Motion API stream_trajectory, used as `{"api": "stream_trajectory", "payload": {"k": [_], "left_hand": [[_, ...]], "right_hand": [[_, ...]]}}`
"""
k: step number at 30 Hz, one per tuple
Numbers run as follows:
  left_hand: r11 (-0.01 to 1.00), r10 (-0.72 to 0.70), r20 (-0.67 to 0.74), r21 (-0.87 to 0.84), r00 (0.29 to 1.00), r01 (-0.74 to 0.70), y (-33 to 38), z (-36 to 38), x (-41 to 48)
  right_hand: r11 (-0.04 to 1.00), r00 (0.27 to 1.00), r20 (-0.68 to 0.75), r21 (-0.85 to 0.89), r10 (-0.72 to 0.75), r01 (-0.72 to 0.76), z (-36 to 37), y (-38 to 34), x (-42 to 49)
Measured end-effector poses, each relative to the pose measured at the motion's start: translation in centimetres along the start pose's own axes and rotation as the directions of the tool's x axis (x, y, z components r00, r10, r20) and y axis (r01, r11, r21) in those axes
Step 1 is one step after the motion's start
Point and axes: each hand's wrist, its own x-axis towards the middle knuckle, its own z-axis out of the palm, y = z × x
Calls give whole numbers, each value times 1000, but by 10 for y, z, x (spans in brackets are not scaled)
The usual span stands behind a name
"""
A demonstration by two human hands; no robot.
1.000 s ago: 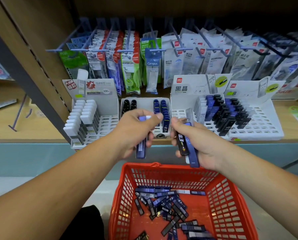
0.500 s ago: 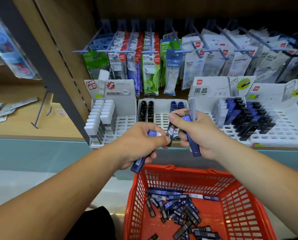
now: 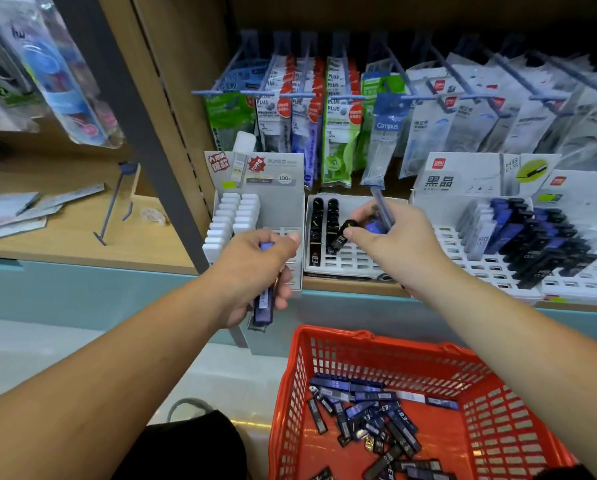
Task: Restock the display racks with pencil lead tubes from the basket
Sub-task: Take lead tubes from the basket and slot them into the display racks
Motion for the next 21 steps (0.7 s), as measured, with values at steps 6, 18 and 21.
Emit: {"api": "stream_trajectory", "payload": {"k": [6,18,21], "left_hand": [[961,-79,38,-264,996,86,4,-3,3],[785,-161,151,-579,975,219,5,8,-4],[766,-107,133,-621,985,167,7,11,-5]], "right_hand": [[985,996,78,-165,-42,54,12,3,11],[967,992,113,-243,-58,84,14,11,18],[929,989,113,-348,-93,126,14,13,17]]}}
